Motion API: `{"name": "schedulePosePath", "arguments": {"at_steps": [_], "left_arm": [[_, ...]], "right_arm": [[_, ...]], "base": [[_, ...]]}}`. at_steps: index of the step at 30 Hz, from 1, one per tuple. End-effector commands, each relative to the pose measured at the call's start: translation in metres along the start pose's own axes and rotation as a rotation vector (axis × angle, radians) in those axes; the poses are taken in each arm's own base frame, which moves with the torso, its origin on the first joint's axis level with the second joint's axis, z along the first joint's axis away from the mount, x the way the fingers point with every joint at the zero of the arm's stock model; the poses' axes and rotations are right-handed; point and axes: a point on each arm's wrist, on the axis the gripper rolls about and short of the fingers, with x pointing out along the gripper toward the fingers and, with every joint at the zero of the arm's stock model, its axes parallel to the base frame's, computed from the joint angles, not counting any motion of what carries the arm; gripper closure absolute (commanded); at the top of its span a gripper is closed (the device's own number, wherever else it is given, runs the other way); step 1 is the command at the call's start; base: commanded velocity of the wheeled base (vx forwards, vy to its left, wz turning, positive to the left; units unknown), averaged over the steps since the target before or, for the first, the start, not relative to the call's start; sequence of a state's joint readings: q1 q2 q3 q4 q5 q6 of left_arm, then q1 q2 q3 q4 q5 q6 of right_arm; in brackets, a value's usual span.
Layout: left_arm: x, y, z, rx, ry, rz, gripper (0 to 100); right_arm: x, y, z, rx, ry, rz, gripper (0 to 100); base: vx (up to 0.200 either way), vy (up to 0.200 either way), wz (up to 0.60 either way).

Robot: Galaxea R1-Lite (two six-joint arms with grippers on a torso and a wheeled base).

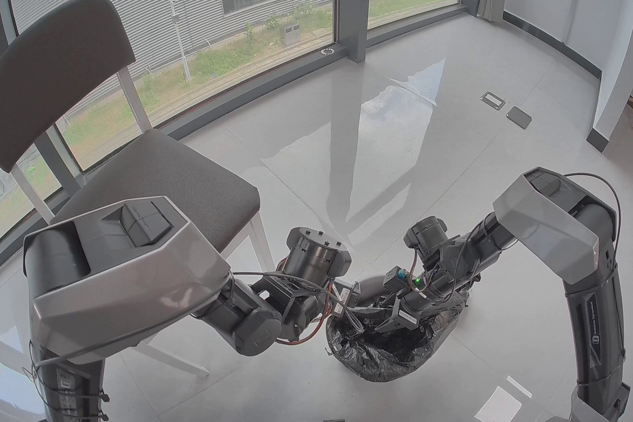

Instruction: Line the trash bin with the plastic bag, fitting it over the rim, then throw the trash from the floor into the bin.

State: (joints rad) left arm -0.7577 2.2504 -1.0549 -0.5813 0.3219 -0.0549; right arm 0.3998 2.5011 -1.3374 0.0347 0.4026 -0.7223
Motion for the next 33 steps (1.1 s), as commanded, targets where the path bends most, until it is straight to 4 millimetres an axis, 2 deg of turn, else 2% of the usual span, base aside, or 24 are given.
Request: {"name": "schedulePosePath", "arguments": {"at_steps": [1,9,17,24,33], "left_arm": [[-0.002,0.001,0.003,-0.003,-0.008,0.000,0],[-0.003,0.000,0.003,-0.001,-0.010,-0.002,0],[-0.004,0.001,0.004,-0.003,-0.012,-0.001,0],[-0.004,0.001,0.004,-0.004,-0.012,-0.001,0],[-0.004,0.001,0.000,-0.002,-0.001,0.000,0]], "right_arm": [[0.002,-0.001,-0.001,0.004,0.006,-0.002,100],[-0.001,-0.005,0.001,0.004,0.001,-0.022,100],[-0.011,-0.018,0.018,-0.018,-0.044,-0.070,100],[-0.028,-0.041,0.048,-0.023,-0.064,-0.093,100],[-0.041,-0.072,0.069,-0.018,-0.088,-0.131,100]], "base": [[0.000,0.000,0.00],[0.000,0.000,0.00],[0.000,0.000,0.00],[0.000,0.000,0.00],[0.000,0.000,0.00]]}}
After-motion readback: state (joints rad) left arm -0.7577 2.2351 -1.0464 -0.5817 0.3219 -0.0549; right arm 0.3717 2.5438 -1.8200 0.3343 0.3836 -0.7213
